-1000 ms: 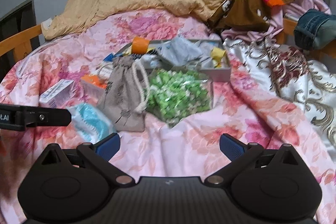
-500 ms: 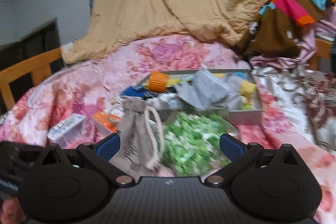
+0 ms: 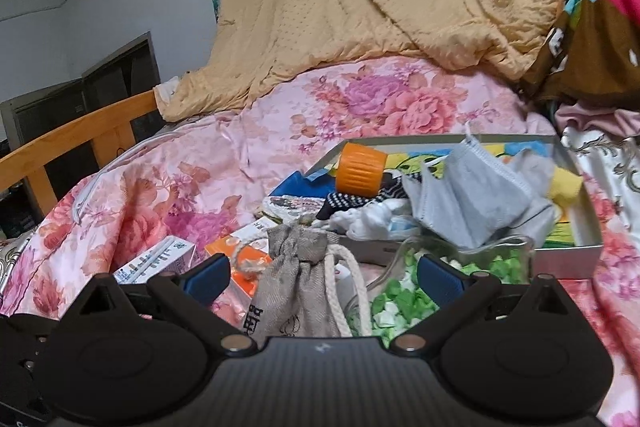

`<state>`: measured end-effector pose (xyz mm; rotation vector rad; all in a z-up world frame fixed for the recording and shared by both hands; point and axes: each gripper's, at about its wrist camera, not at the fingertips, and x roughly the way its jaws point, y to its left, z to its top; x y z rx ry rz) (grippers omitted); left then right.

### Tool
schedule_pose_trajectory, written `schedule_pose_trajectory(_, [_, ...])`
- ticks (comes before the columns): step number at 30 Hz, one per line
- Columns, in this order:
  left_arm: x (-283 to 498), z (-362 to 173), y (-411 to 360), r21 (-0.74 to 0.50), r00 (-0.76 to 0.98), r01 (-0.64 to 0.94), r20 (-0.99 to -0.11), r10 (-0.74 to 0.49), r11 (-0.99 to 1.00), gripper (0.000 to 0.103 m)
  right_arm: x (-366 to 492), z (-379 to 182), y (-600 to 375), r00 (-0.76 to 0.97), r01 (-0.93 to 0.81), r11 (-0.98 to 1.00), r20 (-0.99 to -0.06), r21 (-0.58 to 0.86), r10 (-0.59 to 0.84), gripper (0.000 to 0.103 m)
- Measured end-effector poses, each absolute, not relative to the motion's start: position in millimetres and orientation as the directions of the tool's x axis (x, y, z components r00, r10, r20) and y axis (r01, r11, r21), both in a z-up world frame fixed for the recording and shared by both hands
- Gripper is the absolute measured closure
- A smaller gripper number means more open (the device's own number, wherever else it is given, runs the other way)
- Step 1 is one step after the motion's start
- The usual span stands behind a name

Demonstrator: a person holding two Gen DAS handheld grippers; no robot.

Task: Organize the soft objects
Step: 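Grasp the linen drawstring pouch with the right gripper while the left gripper grasps the blue-white packet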

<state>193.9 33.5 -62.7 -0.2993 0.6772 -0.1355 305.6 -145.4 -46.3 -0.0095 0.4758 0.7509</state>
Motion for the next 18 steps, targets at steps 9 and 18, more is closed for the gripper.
schedule_pose_trajectory(9, [195.3, -66.5, 31.2, -0.359, 0.763, 0.085, -0.576, -0.292, 0.93, 0.039, 314.5, -54.7, -131.4, 0.568, -0.693, 0.693, -0.442, 0.197, 0.694, 0.013])
schedule_pose_trajectory(18, [200.1, -73.8, 34.1, -0.393, 0.744, 0.08, -0.588, -0.318, 0.916, 0.035, 309.8, -60.2, -127.2, 0.557, -0.706, 0.684, -0.453, 0.183, 0.696, 0.024])
